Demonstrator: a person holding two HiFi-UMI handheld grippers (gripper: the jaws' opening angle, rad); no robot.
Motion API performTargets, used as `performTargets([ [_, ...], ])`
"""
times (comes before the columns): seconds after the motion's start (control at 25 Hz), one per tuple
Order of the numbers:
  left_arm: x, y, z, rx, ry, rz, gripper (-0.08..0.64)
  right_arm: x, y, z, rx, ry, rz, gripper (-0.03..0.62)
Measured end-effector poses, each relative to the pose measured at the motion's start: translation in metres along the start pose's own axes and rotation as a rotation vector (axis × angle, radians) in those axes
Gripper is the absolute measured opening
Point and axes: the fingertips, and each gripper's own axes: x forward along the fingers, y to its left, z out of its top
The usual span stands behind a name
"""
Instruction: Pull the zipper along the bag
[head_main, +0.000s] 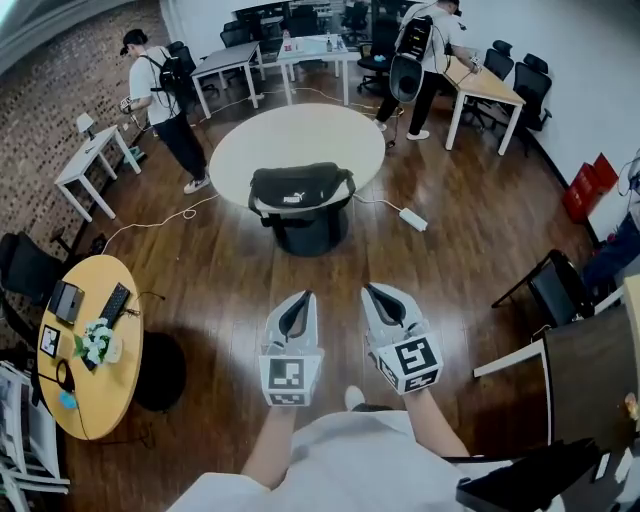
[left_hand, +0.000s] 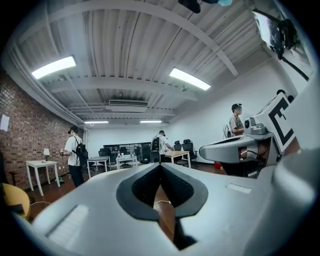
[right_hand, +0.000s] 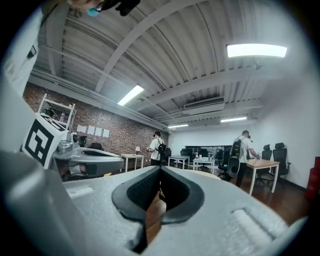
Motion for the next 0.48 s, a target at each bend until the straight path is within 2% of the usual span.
performTargets([
  [0.16, 0.066, 0.013, 0.005, -0.005, -0.03, -0.002, 0.017, 0.049, -0.055, -0.01, 0.029, 0.006, -0.017, -0.012],
  [0.32, 0.118, 0.036, -0.023, -0.033, 0.025, -0.014, 0.017, 0.108, -0.071, -0.049, 0.079, 0.08, 0.021, -0.012],
  [0.48, 0.186, 0.073, -0.046, -0.055, 0.053, -0.02, 0.017, 0.176, -0.092, -0.071, 0.08, 0.118, 0.044, -0.012],
])
